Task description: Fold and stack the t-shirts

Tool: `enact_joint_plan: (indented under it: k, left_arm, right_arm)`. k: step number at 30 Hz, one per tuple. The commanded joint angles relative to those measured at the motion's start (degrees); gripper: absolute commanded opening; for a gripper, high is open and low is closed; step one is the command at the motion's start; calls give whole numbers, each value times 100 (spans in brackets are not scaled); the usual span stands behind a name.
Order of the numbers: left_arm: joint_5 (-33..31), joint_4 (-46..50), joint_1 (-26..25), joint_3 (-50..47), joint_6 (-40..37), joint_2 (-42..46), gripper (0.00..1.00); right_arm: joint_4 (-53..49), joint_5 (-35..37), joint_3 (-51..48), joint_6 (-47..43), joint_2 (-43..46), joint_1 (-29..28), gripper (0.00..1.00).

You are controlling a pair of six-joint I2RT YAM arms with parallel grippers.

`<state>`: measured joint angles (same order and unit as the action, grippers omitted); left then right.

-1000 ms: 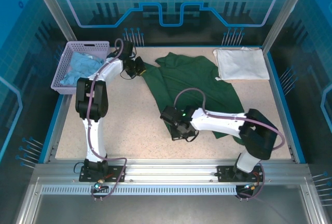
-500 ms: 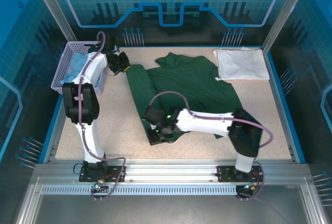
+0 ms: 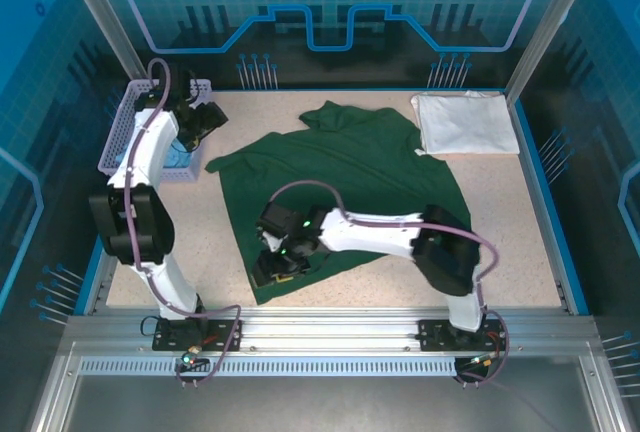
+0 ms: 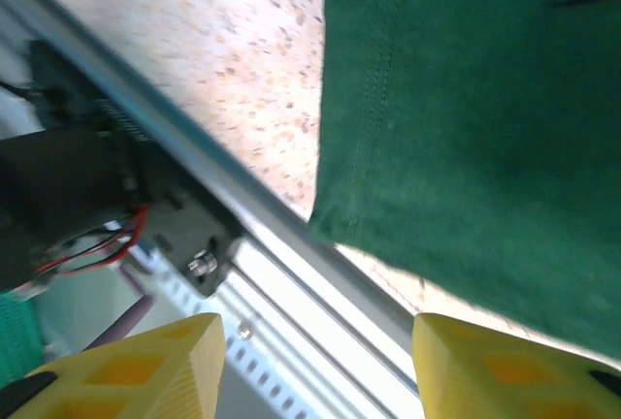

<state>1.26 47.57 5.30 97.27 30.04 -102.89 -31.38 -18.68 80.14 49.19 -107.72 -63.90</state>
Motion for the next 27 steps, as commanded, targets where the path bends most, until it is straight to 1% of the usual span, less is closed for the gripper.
enact_joint_plan:
  k: [1,3,5,6,7,10,13,16,19,23,27]
  left_arm:
    - [30,-222,-446,-38,83,89,69]
    - [198,-337,-835,-61,116,-158,59]
    - [251,-478,-1189,-132,172,-446,49]
    - [286,-532,-1346,-138,199,-648,49]
    - [309,-564,-1439,-147,248,-824,49]
    - [437,-851,-1640,-222,484,-1373,48]
    - [443,-1085,-1694,-175,686,-1809,48]
    - [350,-877,-1717,377,666,-2421,49]
    - [226,-600,-1717,1038,587,-2973,50]
    - [-95,-200,-1708,1919,390,-3560,51]
    - [-230,169,-1623,2824,229,-4089,51]
  right_arm:
    - [117,53,-585,-79,1148,794,55]
    - [-218,534,-1056,-158,1687,1471,55]
    - [-379,755,-1494,-209,2074,2166,55]
    - [-490,965,-1798,-243,2300,2617,54]
    - [-526,1054,-1983,-251,2426,2901,54]
    - [-301,949,-2815,-297,2819,3987,54]
    - [-215,1074,-3307,-397,2822,4583,54]
    - [-69,995,-3596,-381,2638,5010,55]
    - [161,885,-3836,-229,2445,5202,57]
    - [240,723,-3849,-105,2202,5117,59]
    - [448,641,-4006,267,2111,4762,60]
